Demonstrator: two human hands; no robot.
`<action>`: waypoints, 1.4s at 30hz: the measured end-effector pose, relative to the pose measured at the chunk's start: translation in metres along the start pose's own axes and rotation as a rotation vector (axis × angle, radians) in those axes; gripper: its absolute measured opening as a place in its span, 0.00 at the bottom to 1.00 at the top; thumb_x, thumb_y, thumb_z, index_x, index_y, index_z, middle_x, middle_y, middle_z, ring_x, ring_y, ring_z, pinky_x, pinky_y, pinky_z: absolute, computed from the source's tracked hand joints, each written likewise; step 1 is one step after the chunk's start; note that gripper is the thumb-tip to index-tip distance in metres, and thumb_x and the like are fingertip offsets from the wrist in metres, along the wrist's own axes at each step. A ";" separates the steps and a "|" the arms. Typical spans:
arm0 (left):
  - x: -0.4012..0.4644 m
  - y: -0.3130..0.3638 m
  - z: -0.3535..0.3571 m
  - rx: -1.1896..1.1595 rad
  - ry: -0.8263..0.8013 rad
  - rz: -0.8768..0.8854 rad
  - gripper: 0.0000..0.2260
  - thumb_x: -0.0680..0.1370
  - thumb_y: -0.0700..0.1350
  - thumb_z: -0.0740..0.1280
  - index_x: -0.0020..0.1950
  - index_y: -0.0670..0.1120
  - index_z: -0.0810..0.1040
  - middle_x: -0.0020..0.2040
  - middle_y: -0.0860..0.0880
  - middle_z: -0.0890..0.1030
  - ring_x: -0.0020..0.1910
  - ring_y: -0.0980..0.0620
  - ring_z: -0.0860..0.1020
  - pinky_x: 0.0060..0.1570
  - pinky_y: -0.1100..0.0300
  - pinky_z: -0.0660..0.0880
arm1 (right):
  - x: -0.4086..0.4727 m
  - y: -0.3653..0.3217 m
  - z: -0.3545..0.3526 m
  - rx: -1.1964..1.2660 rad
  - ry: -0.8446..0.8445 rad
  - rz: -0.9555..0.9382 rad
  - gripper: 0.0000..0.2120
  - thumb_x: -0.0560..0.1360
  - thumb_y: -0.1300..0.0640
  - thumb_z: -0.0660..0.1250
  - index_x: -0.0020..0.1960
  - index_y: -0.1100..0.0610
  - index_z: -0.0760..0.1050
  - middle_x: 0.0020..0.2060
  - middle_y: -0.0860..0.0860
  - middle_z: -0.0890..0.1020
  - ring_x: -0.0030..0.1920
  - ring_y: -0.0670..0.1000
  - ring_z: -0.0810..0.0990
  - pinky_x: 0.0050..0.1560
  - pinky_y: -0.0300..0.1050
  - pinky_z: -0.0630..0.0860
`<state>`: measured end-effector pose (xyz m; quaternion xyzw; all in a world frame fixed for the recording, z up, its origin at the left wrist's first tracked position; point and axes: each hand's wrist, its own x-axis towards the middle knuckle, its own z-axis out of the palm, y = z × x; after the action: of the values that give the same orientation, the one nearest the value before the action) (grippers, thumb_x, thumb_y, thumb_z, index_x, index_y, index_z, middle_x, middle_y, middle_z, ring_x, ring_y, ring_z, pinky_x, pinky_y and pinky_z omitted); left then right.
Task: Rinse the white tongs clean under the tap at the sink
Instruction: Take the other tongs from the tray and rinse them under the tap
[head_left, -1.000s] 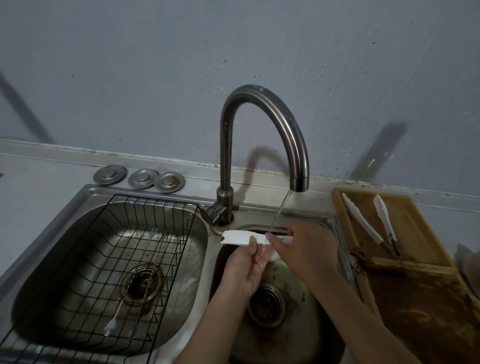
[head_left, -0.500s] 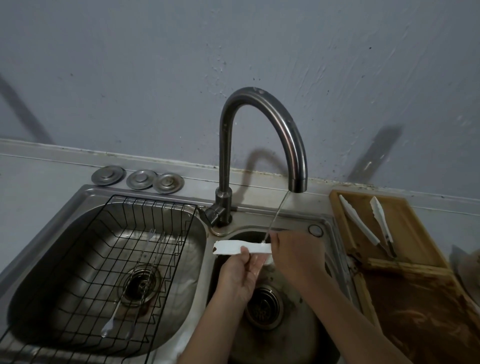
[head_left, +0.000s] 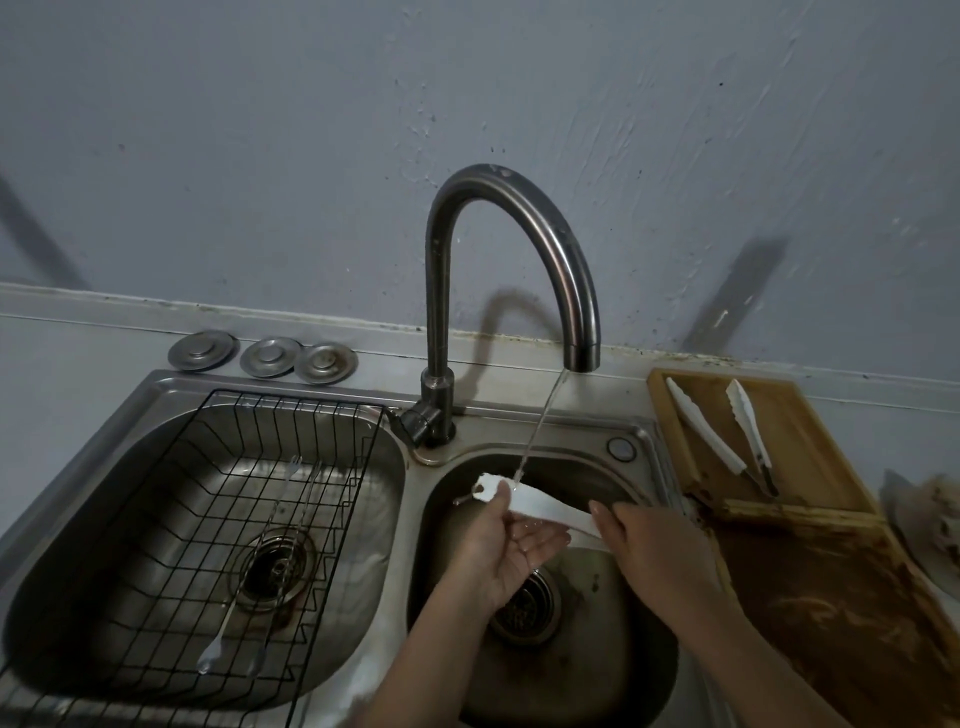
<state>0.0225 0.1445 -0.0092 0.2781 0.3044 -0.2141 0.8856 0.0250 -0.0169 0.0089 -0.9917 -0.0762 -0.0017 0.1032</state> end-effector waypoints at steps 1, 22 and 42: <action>0.003 -0.002 0.000 0.018 -0.002 -0.023 0.23 0.81 0.55 0.55 0.53 0.33 0.72 0.27 0.40 0.80 0.40 0.41 0.82 0.45 0.48 0.80 | -0.006 0.008 0.000 0.017 0.003 0.027 0.21 0.79 0.43 0.51 0.29 0.47 0.64 0.23 0.47 0.69 0.24 0.42 0.69 0.28 0.36 0.67; 0.026 -0.006 0.001 -0.234 0.064 -0.040 0.25 0.80 0.57 0.54 0.61 0.36 0.69 0.48 0.32 0.79 0.31 0.39 0.84 0.29 0.49 0.82 | -0.020 0.015 0.004 -0.030 0.051 0.083 0.20 0.79 0.42 0.48 0.32 0.46 0.65 0.25 0.47 0.73 0.28 0.43 0.75 0.32 0.38 0.72; 0.038 0.015 0.009 -0.258 0.175 0.191 0.09 0.81 0.43 0.58 0.51 0.39 0.73 0.41 0.44 0.74 0.39 0.52 0.73 0.48 0.57 0.73 | -0.017 -0.007 0.017 0.400 -0.047 0.232 0.29 0.72 0.39 0.63 0.66 0.53 0.61 0.58 0.48 0.73 0.51 0.46 0.76 0.45 0.38 0.71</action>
<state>0.0619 0.1419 -0.0234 0.2074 0.3772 -0.0630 0.9004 0.0075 -0.0094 -0.0068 -0.9534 0.0371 0.0487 0.2956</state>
